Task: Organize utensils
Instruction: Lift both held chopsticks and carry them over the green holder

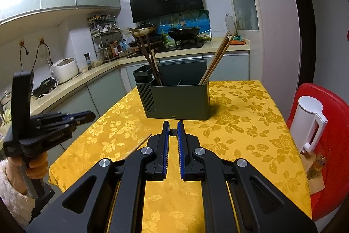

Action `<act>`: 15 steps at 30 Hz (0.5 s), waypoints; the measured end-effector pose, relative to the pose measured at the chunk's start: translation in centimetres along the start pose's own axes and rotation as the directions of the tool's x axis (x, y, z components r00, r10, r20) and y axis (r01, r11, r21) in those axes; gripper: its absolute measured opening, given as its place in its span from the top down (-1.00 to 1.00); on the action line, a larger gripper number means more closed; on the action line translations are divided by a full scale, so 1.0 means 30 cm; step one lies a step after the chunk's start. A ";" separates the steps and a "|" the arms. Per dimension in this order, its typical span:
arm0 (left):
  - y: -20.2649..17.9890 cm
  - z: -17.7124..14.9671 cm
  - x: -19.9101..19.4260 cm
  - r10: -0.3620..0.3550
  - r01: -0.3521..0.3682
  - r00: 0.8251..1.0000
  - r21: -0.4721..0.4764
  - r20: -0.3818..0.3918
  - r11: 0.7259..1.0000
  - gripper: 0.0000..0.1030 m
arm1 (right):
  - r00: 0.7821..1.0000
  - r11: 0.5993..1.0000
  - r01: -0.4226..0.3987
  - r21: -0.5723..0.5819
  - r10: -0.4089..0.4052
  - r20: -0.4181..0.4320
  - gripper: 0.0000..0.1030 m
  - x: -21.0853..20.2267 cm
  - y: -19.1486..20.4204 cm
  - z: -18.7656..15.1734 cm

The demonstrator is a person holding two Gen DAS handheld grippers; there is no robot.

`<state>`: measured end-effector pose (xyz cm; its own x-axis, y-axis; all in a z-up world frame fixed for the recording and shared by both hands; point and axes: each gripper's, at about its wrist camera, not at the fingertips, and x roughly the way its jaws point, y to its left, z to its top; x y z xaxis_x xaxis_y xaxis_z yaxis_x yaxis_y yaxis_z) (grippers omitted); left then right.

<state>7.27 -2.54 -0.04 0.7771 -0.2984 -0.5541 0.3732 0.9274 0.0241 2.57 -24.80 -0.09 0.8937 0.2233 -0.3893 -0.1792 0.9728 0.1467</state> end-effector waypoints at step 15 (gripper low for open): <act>0.021 -0.358 0.125 0.020 -0.020 0.976 0.001 -0.218 1.000 0.40 | 1.000 1.000 -0.014 0.000 0.014 0.001 0.84 -0.004 0.008 -0.005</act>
<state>4.99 -0.65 -11.04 0.6552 -0.2233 -0.7217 0.3577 0.9332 0.0361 2.37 -24.57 -0.15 0.8914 0.2366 -0.3866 -0.1916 0.9697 0.1517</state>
